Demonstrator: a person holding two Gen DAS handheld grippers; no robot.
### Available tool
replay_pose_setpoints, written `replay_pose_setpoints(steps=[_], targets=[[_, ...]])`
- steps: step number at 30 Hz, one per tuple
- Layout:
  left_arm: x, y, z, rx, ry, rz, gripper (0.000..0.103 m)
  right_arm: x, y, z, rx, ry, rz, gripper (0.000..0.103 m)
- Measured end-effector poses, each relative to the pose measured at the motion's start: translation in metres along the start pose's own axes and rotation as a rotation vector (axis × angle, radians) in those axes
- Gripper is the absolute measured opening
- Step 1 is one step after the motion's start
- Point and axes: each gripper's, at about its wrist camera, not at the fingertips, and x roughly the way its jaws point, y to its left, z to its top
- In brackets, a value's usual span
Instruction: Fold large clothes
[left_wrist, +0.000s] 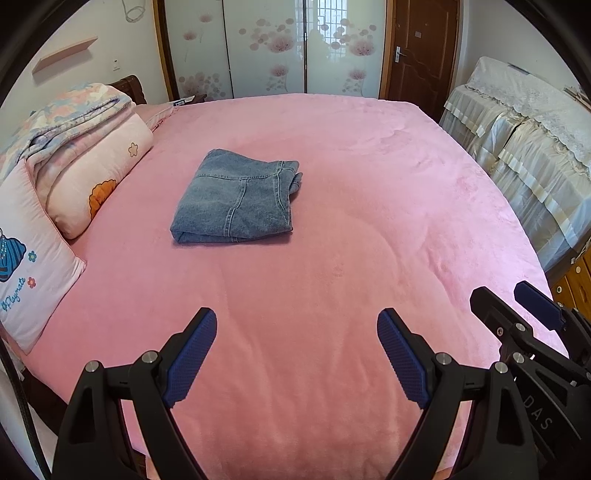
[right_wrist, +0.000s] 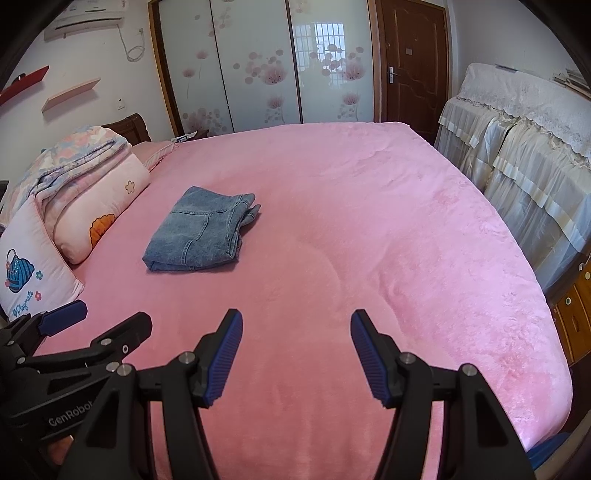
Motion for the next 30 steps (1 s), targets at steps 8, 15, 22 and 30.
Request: replay_pose_setpoints(steps=[8, 15, 22, 30], targets=[[0.0017, 0.0011, 0.0013, 0.0, 0.001, 0.001, 0.088, 0.0001, 0.001, -0.0006, 0.001, -0.001, -0.001, 0.061], [0.0018, 0.002, -0.0002, -0.001, 0.001, -0.004, 0.088, -0.0024, -0.0005, -0.0011, 0.001, -0.004, -0.01, 0.061], [0.0032, 0.0033, -0.0004, -0.001, 0.004, -0.003, 0.088, -0.0019, -0.0002, -0.0018, 0.0, -0.003, -0.011, 0.061], [0.0027, 0.0025, -0.0018, -0.001, 0.005, -0.001, 0.088, -0.0018, 0.0002, -0.0018, -0.001, -0.003, -0.012, 0.061]])
